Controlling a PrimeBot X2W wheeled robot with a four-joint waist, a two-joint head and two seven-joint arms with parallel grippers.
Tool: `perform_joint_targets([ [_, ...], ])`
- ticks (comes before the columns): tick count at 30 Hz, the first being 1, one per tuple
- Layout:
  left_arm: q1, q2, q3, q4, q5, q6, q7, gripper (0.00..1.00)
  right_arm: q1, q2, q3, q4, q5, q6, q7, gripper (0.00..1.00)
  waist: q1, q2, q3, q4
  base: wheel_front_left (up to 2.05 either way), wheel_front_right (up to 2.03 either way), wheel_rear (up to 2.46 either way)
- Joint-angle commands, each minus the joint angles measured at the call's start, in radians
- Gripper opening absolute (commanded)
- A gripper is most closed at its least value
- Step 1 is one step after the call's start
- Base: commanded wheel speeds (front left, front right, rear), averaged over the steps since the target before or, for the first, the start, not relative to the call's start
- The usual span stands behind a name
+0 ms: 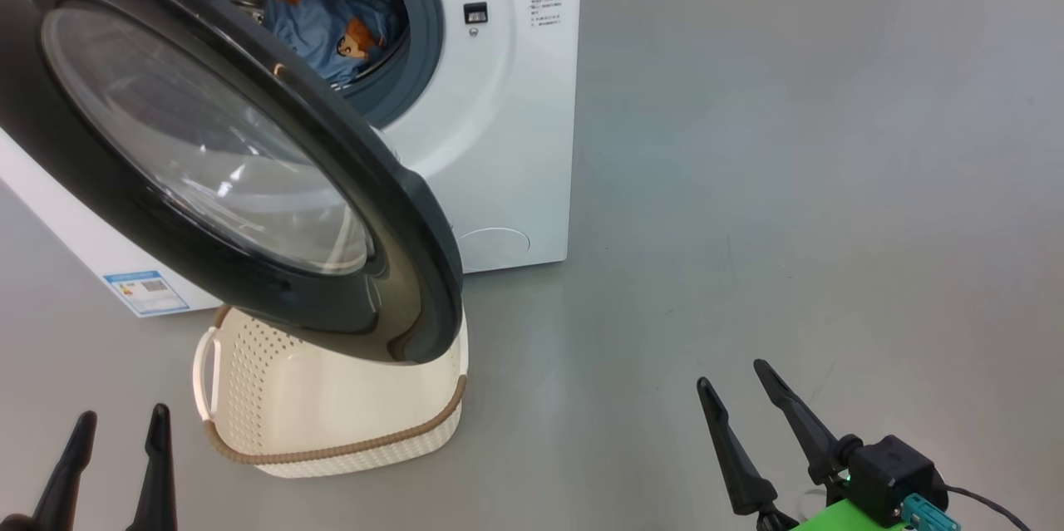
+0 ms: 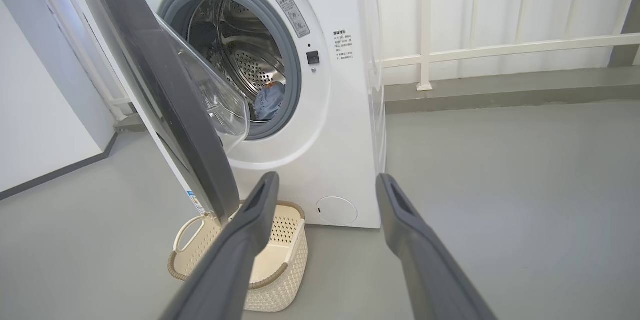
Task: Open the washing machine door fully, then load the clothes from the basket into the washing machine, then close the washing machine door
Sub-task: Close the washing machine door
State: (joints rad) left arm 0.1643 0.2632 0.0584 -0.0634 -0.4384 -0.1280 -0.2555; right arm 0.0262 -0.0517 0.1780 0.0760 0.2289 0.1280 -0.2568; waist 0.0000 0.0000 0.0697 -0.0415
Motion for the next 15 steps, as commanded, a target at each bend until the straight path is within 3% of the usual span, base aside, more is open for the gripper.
perform_joint_targets([
  [1, -0.020, 0.012, 0.046, -0.009, 0.016, -0.003, -0.006, 1.00, 0.007, 0.001, 0.017, -0.032, -0.014, 0.003, -0.005, 1.00, 0.0000, 0.0000, -0.005, -0.004, 0.00, 0.00, 0.00],
  [15, -0.009, -0.013, 0.054, 0.016, 0.039, -0.003, -0.006, 1.00, 0.036, 0.001, -0.023, -0.072, -0.038, 0.003, -0.005, 1.00, 0.0000, 0.0000, -0.018, -0.017, 0.00, 0.00, 0.00],
])
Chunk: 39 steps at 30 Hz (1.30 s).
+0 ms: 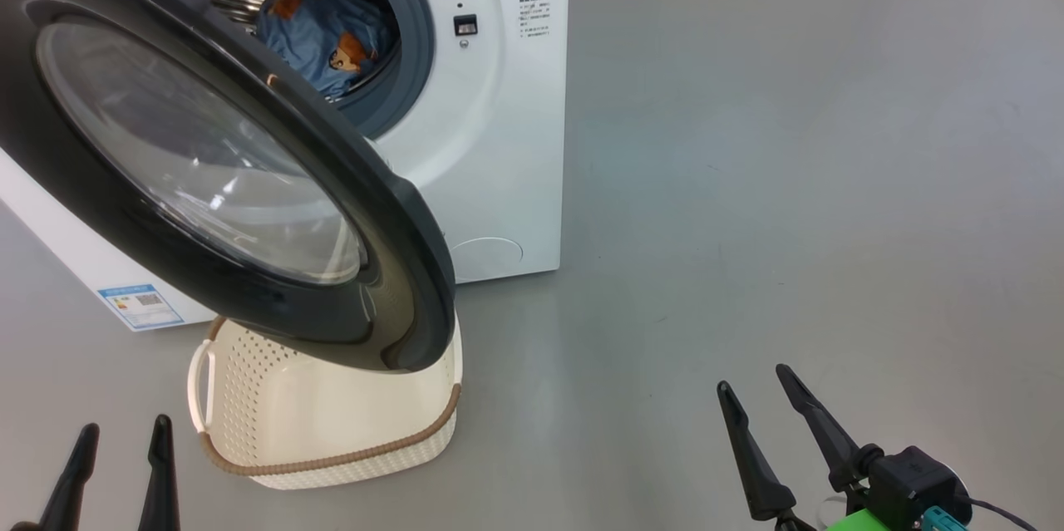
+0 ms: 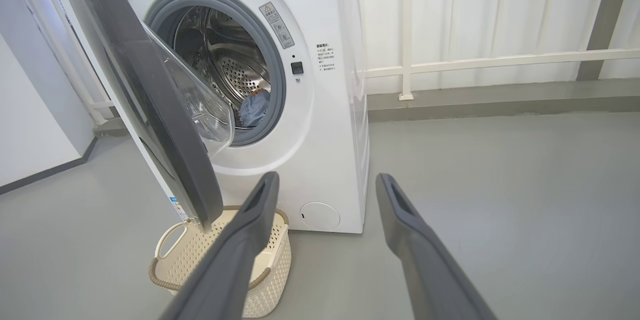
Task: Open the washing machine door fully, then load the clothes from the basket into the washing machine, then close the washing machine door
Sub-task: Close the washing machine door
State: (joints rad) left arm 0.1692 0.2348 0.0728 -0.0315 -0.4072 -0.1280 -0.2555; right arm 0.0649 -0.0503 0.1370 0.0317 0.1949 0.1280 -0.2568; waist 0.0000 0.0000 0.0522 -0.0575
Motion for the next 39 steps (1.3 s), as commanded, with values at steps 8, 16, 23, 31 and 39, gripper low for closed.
perform_joint_targets([
  [8, -0.013, 0.022, 0.031, -0.012, 0.019, -0.003, -0.006, 1.00, -0.002, 0.000, 0.016, -0.030, -0.002, 0.003, -0.005, 1.00, 0.0000, 0.0000, 0.001, 0.002, 0.00, 0.00, 0.00],
  [16, -0.017, 0.027, 0.023, -0.002, 0.016, -0.003, -0.006, 1.00, -0.005, 0.000, 0.017, -0.029, -0.003, 0.003, -0.005, 1.00, 0.0000, 0.0000, 0.003, 0.011, 0.00, 0.00, 0.00],
  [23, -0.014, 0.024, 0.015, 0.000, 0.015, -0.003, -0.006, 1.00, -0.010, 0.000, 0.018, -0.020, -0.004, 0.003, -0.005, 1.00, 0.0000, 0.0000, -0.006, 0.019, 0.00, 0.00, 0.00],
  [31, -0.013, 0.021, 0.014, 0.004, 0.016, -0.003, -0.006, 1.00, -0.012, 0.000, 0.015, -0.007, 0.004, 0.003, -0.005, 0.99, 0.0000, 0.0000, -0.009, 0.025, 0.00, 0.00, 0.00],
  [39, -0.014, 0.019, 0.008, 0.010, 0.005, -0.003, -0.006, 1.00, -0.033, 0.000, 0.009, -0.084, 0.043, 0.003, -0.005, 0.00, 0.0000, 0.0000, -0.007, 0.033, 0.00, 0.00, 0.00],
])
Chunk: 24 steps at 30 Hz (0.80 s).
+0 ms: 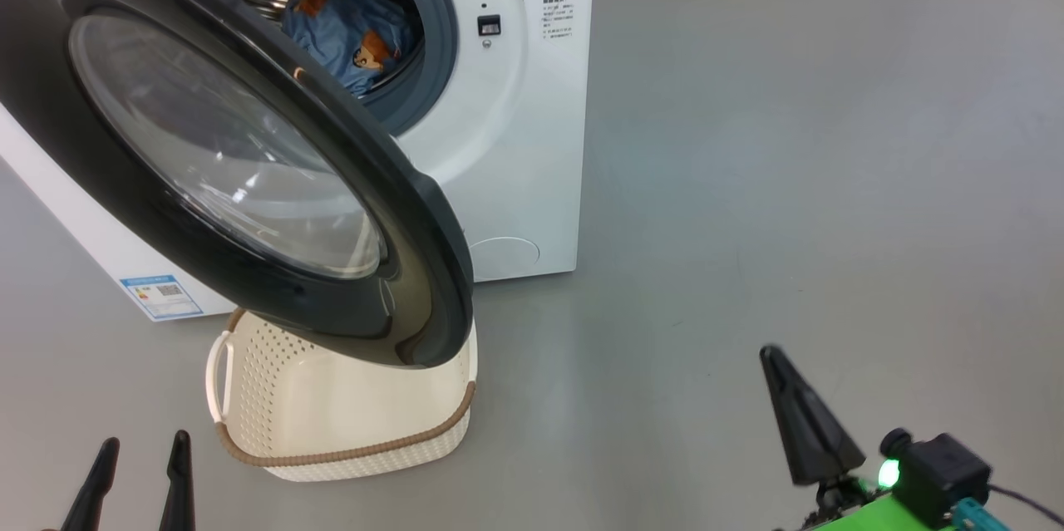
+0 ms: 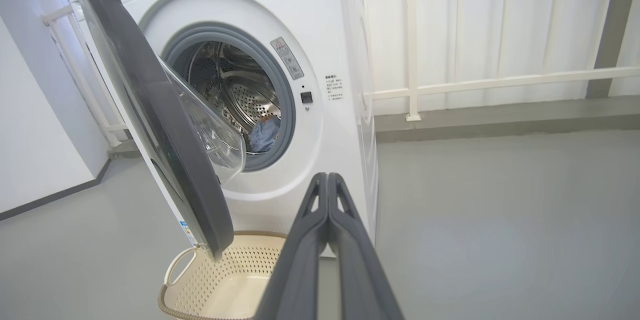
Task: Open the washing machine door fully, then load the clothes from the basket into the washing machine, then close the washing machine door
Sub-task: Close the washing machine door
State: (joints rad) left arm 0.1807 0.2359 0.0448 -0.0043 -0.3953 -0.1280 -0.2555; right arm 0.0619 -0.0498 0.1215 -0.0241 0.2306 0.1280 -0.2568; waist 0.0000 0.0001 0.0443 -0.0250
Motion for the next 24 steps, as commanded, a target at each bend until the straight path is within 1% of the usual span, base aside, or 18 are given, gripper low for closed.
perform_joint_targets([
  [1, -0.026, 0.019, 0.035, -0.018, -0.009, -0.003, -0.006, 1.00, -0.036, 0.000, 0.024, -0.056, 0.009, 0.003, -0.005, 0.00, 0.0000, -0.0001, 0.002, 0.001, 0.00, 0.00, 0.00],
  [6, -0.030, 0.022, 0.031, -0.022, -0.019, -0.003, -0.006, 1.00, -0.072, 0.000, 0.061, -0.214, 0.015, 0.003, -0.005, 0.00, 0.0000, -0.0001, 0.013, 0.005, 0.00, 0.00, 0.00],
  [10, -0.036, 0.030, 0.033, -0.030, -0.028, -0.003, -0.006, 1.00, -0.126, 0.000, 0.144, -0.337, -0.009, 0.003, -0.005, 0.00, 0.0000, -0.0001, 0.036, 0.011, 0.00, 0.00, 0.00],
  [13, -0.045, 0.036, 0.033, -0.031, -0.038, -0.003, -0.006, 1.00, -0.176, 0.000, 0.226, -0.387, -0.039, 0.003, -0.005, 0.00, 0.0000, -0.0001, 0.052, 0.023, 0.00, 0.00, 0.00],
  [16, -0.060, 0.040, 0.025, -0.032, -0.048, -0.003, -0.006, 1.00, -0.222, 0.000, 0.337, -0.367, -0.079, 0.003, -0.005, 0.00, 0.0000, -0.0001, 0.067, 0.043, 0.00, 0.00, 0.00],
  [17, -0.060, 0.040, 0.025, -0.032, -0.048, -0.003, -0.006, 1.00, -0.222, 0.000, 0.337, -0.367, -0.079, 0.003, -0.005, 0.00, 0.0000, -0.0001, 0.067, 0.043, 0.00, 0.00, 0.00],
  [21, -0.082, 0.040, 0.012, -0.038, -0.063, -0.003, -0.006, 1.00, -0.284, 0.000, 0.453, -0.261, -0.098, 0.003, -0.005, 0.00, 0.0000, -0.0001, 0.091, 0.083, 0.00, 0.00, 0.00],
  [24, -0.097, 0.040, -0.003, -0.038, -0.075, -0.003, -0.006, 1.00, -0.327, 0.000, 0.513, -0.167, -0.090, 0.003, -0.005, 0.00, 0.0000, -0.0001, 0.107, 0.122, 0.00, 0.00, 0.00],
])
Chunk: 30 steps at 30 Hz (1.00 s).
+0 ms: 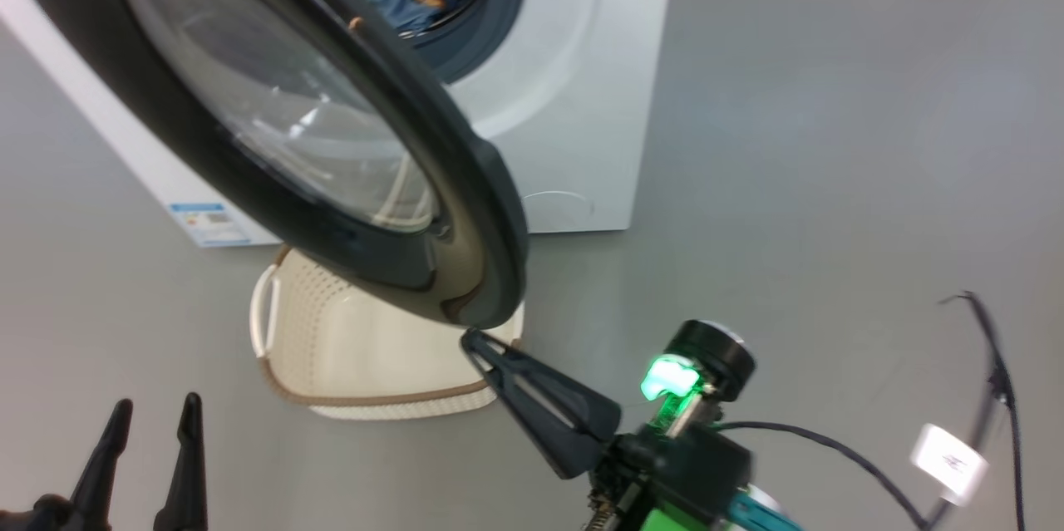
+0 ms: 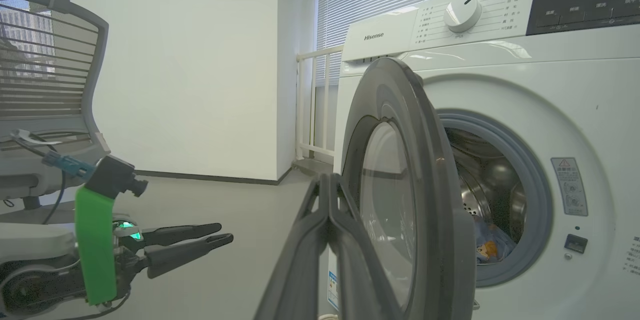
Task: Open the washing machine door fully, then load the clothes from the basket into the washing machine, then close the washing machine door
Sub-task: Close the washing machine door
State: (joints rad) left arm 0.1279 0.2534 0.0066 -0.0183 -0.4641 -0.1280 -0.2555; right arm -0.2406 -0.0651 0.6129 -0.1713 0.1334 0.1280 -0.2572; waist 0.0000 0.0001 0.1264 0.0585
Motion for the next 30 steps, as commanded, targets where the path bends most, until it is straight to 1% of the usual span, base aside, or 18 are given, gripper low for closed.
perform_joint_targets([
  [1, -0.049, 0.024, 0.030, -0.024, -0.010, -0.003, -0.006, 1.00, -0.036, 0.015, 0.035, 0.012, 0.011, 0.003, -0.005, 0.00, 0.0000, -0.0001, 0.031, 0.052, 0.00, 0.00, 0.00],
  [5, -0.079, 0.031, 0.000, -0.026, -0.028, -0.003, -0.006, 1.00, -0.079, 0.015, 0.055, 0.139, 0.025, 0.003, -0.005, 0.00, 0.0000, -0.0001, 0.060, 0.121, 0.00, 0.00, 0.00],
  [12, -0.124, 0.041, -0.025, -0.033, -0.062, -0.003, -0.006, 1.00, -0.134, 0.015, 0.032, 0.278, 0.033, 0.003, -0.005, 0.00, 0.0000, -0.0001, 0.121, 0.185, 0.00, 0.00, 0.00],
  [18, -0.161, 0.058, -0.037, -0.039, -0.104, -0.003, -0.006, 1.00, -0.178, 0.015, -0.010, 0.342, 0.051, 0.003, -0.005, 0.00, 0.0000, -0.0001, 0.193, 0.211, 0.00, 0.00, 0.00],
  [21, -0.181, 0.066, -0.050, -0.037, -0.128, -0.003, -0.006, 1.00, -0.201, 0.015, -0.048, 0.365, 0.046, 0.003, -0.005, 0.00, 0.0000, -0.0001, 0.231, 0.218, 0.00, 0.00, 0.00],
  [30, -0.235, 0.092, -0.071, -0.046, -0.184, -0.003, -0.006, 1.00, -0.261, 0.015, -0.189, 0.345, 0.025, 0.003, -0.005, 0.00, 0.0000, -0.0001, 0.335, 0.218, 0.00, 0.00, 0.00],
])
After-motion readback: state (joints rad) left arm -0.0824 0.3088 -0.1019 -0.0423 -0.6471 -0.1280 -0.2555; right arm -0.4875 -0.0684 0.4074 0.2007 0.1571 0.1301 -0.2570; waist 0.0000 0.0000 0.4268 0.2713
